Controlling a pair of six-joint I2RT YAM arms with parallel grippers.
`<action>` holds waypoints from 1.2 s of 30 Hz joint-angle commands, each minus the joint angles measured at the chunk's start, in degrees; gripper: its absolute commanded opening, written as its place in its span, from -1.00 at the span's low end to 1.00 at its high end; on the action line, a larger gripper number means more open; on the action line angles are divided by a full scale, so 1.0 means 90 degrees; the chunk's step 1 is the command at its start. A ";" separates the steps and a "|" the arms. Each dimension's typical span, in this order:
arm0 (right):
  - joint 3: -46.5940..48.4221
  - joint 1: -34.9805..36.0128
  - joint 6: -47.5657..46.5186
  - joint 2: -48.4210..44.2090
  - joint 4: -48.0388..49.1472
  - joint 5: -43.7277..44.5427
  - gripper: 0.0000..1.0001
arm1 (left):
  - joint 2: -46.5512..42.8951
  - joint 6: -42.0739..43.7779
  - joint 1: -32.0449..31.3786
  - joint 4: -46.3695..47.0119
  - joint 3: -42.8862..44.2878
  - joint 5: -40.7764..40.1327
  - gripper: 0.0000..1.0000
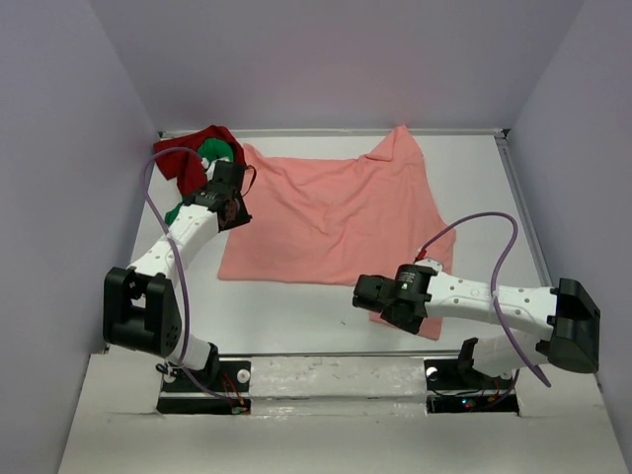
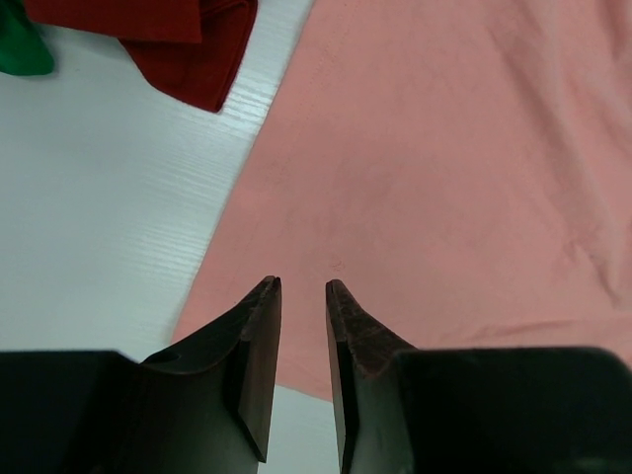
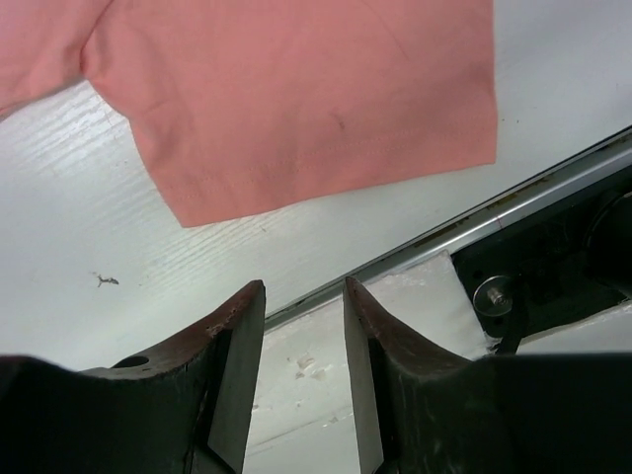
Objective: Fold and stack the t-shirts
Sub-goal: Flatten the tshirt out
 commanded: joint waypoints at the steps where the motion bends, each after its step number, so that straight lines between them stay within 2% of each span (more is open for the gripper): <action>1: 0.0200 0.0007 -0.0207 0.0136 -0.0701 0.0564 -0.13 | -0.0191 0.0089 0.0049 0.0193 -0.0075 0.0123 -0.29; 3: 0.0094 -0.0158 -0.0580 0.0068 0.0048 0.0389 -0.12 | -0.0171 0.0079 0.0039 0.0212 -0.0066 0.0123 -0.29; 5: -0.0161 -0.0528 -0.1613 -0.0049 0.0995 0.0019 -0.12 | -0.0113 0.0040 0.0039 0.0173 -0.0046 0.0094 -0.29; 6: -0.0374 -0.0781 -0.1684 -0.0069 0.1203 -0.0186 -0.13 | -0.0113 0.0050 0.0049 0.0144 -0.0027 0.0093 -0.29; 10: -0.0425 -0.1174 -0.2229 0.0077 0.1331 -0.0081 -0.12 | -0.0094 0.0059 0.0039 0.0095 -0.0007 -0.0014 -0.29; 11: -0.0473 -0.1242 -0.2560 0.0078 0.1863 -0.0226 -0.12 | -0.0064 0.0059 0.0049 0.0066 -0.0007 -0.0062 -0.29; 13: -0.0464 -0.1243 -0.3214 0.0107 0.2246 -0.0354 -0.13 | 0.0033 0.0050 0.0039 0.0027 0.0022 -0.0083 -0.29; 19: -0.0172 -0.1302 -0.3959 0.0895 0.2913 -0.0862 -0.14 | 0.0063 -0.0019 0.0039 0.0007 0.0071 -0.0043 -0.29; 22: -0.0141 -0.1302 -0.3882 0.1093 0.3011 -0.1028 -0.19 | 0.0092 -0.0019 0.0039 -0.0080 0.0159 -0.0102 -0.29; 27: -0.0278 -0.1360 -0.3677 0.0722 0.3031 -0.0765 -0.30 | 0.0131 -0.0009 0.0029 -0.0100 0.0198 -0.0141 -0.29; 36: -0.0551 -0.1360 -0.3404 0.0605 0.3138 -0.1398 -0.31 | 0.0209 -0.0038 -0.0020 -0.0110 0.0256 -0.0083 -0.29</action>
